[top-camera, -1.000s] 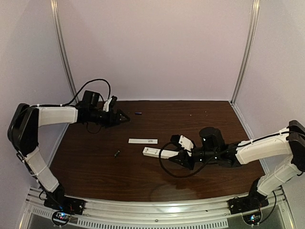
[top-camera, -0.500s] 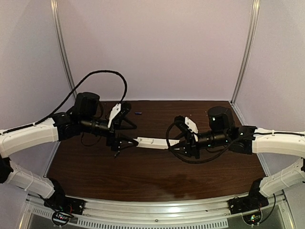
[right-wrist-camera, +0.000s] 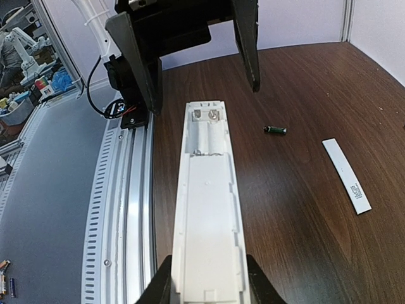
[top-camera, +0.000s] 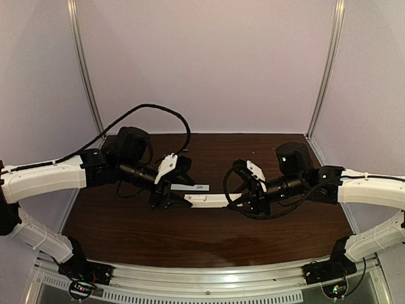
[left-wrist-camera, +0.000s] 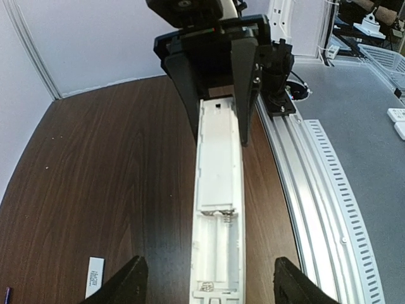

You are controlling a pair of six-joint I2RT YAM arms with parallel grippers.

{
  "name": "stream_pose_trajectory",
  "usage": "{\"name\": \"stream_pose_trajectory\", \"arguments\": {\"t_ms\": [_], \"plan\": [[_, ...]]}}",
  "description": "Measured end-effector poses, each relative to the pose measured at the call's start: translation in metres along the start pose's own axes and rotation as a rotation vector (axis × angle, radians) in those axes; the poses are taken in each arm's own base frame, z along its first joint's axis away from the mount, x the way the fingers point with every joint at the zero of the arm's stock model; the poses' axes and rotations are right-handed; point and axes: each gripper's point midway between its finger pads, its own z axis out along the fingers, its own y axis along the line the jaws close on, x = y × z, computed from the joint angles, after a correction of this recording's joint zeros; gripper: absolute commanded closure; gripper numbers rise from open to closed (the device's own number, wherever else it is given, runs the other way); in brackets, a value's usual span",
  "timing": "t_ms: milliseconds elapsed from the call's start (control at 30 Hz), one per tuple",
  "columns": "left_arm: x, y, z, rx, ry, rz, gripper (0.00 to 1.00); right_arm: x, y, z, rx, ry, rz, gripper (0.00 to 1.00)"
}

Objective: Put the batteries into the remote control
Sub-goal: Pass from the right arm to the left, then pass from the left arm to the right

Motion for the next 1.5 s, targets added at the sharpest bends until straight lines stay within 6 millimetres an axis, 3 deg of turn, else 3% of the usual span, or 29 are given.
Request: {"name": "stream_pose_trajectory", "arguments": {"t_ms": [133,367,433,533,633,700,833,1033,1267,1500], "plan": [[0.005,-0.008,0.014,0.042,0.036,0.008,0.4,-0.003,0.002,0.0,-0.008,-0.005,-0.003,1.0],[0.014,-0.011,0.025,0.07,0.082,0.002,0.7,-0.003,0.002,0.0,-0.012,-0.005,-0.005,0.97],[0.012,-0.009,0.025,0.064,0.081,0.002,0.75,-0.003,0.003,-0.001,-0.013,-0.007,-0.014,0.86],[0.008,-0.005,0.024,0.049,0.076,-0.006,0.82,-0.007,0.001,-0.004,0.009,-0.019,-0.031,0.59],[0.003,-0.001,0.024,0.028,0.062,-0.004,0.88,-0.015,-0.004,-0.011,0.06,-0.045,-0.028,0.19],[0.003,0.004,0.025,0.002,0.062,-0.021,0.93,-0.027,-0.01,-0.019,0.115,-0.089,-0.018,0.01],[0.0,0.019,0.027,-0.081,0.037,-0.066,1.0,-0.053,-0.023,-0.048,0.257,-0.227,0.011,0.0],[-0.011,0.047,0.025,-0.232,-0.037,-0.136,1.0,-0.077,-0.052,-0.082,0.432,-0.391,0.172,0.0],[-0.019,0.074,0.018,-0.399,-0.089,-0.175,1.0,-0.073,-0.076,-0.073,0.445,-0.468,0.423,0.0],[-0.027,0.082,0.013,-0.483,-0.128,-0.194,1.0,-0.075,-0.088,-0.059,0.395,-0.537,0.591,0.06]]}}
